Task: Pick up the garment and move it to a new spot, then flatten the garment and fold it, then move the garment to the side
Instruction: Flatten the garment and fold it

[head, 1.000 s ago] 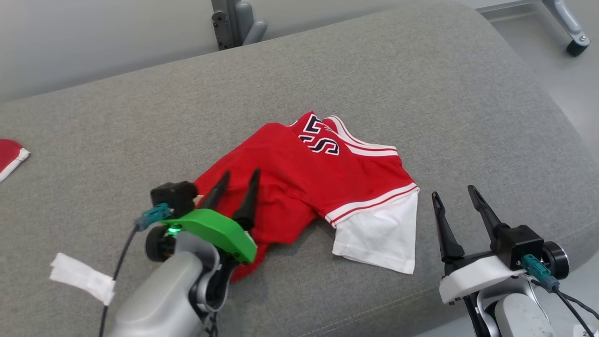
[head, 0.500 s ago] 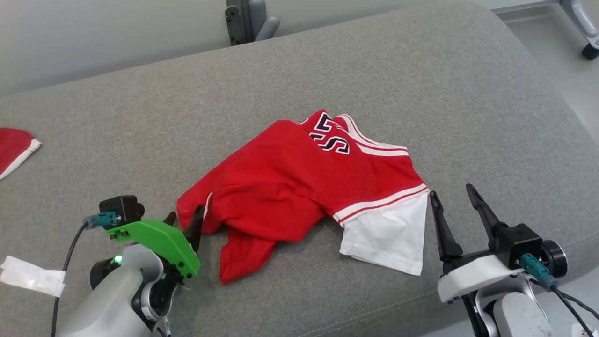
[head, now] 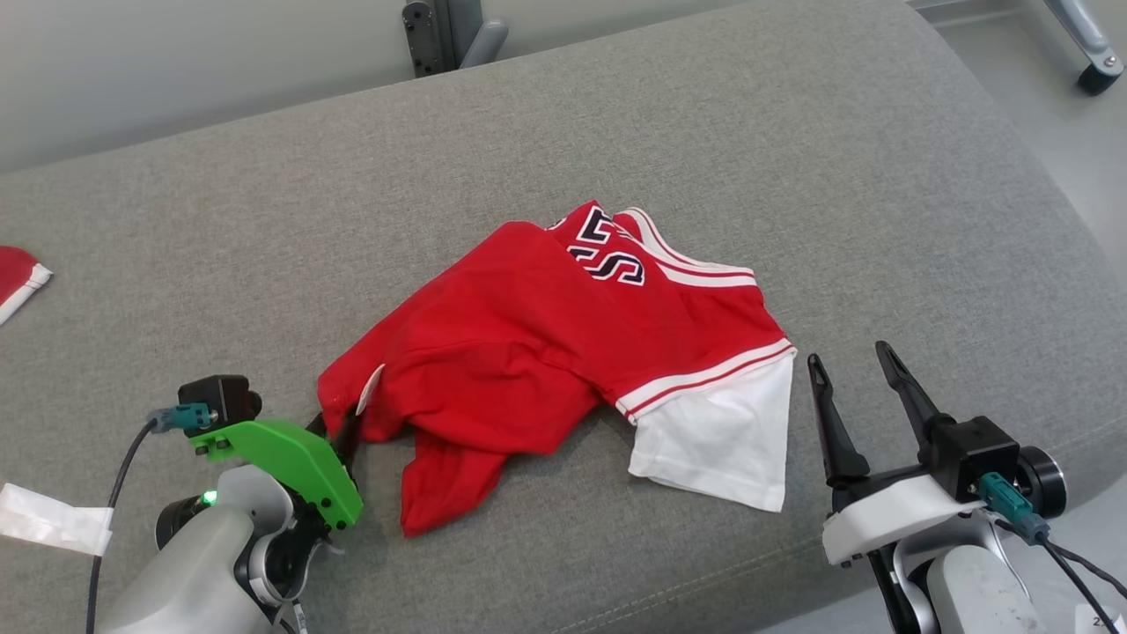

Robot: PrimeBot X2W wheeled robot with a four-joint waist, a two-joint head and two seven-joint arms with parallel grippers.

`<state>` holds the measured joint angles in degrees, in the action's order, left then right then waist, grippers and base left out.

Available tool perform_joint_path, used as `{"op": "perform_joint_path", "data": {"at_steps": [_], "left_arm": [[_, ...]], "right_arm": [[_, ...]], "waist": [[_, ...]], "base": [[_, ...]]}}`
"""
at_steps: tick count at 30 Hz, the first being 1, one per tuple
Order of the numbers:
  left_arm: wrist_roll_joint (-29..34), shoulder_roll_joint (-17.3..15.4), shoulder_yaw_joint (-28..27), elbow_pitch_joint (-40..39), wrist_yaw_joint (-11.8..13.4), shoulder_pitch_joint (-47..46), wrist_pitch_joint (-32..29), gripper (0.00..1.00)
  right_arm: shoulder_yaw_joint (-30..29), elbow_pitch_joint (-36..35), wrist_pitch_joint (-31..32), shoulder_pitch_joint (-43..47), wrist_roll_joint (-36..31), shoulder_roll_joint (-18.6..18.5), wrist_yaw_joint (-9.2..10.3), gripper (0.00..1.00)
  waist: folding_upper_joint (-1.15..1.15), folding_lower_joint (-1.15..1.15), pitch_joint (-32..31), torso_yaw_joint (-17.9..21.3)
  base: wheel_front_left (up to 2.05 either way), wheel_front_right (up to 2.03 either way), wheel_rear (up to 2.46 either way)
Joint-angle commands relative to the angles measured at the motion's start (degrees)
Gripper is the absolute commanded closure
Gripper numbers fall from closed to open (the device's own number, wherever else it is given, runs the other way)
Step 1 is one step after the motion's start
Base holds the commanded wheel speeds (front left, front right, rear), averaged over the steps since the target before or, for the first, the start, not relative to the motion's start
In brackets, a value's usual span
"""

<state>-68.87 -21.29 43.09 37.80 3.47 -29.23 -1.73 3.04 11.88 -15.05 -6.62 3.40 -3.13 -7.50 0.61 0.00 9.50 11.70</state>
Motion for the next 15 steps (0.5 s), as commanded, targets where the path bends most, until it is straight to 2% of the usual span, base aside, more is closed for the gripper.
{"op": "perform_joint_path", "data": {"at_steps": [1, 7, 15], "left_arm": [[-0.22, -0.28, 0.1, 0.54, -0.56, -0.2, 0.18, 1.0], [-1.23, -1.22, -2.58, -0.45, -2.91, -3.54, 2.22, 1.0], [-0.54, -3.2, -7.45, -3.35, -2.72, -12.57, 6.52, 1.0]], "right_arm": [[0.02, 0.01, -0.19, -0.46, -0.07, -0.11, 0.02, 0.0], [0.26, 0.39, -0.19, 0.15, -0.07, -0.38, 0.02, 0.0], [0.78, 0.88, -0.19, 0.65, 1.11, -1.01, 0.02, 0.0]], "waist": [[-0.61, 0.0, 0.03, 0.16], [-0.61, 0.0, -0.01, 0.29], [-0.61, 0.0, -1.51, -0.2]], "base": [[0.0, 0.0, 0.0], [0.0, 0.0, 0.0], [0.0, 0.0, 0.0]]}}
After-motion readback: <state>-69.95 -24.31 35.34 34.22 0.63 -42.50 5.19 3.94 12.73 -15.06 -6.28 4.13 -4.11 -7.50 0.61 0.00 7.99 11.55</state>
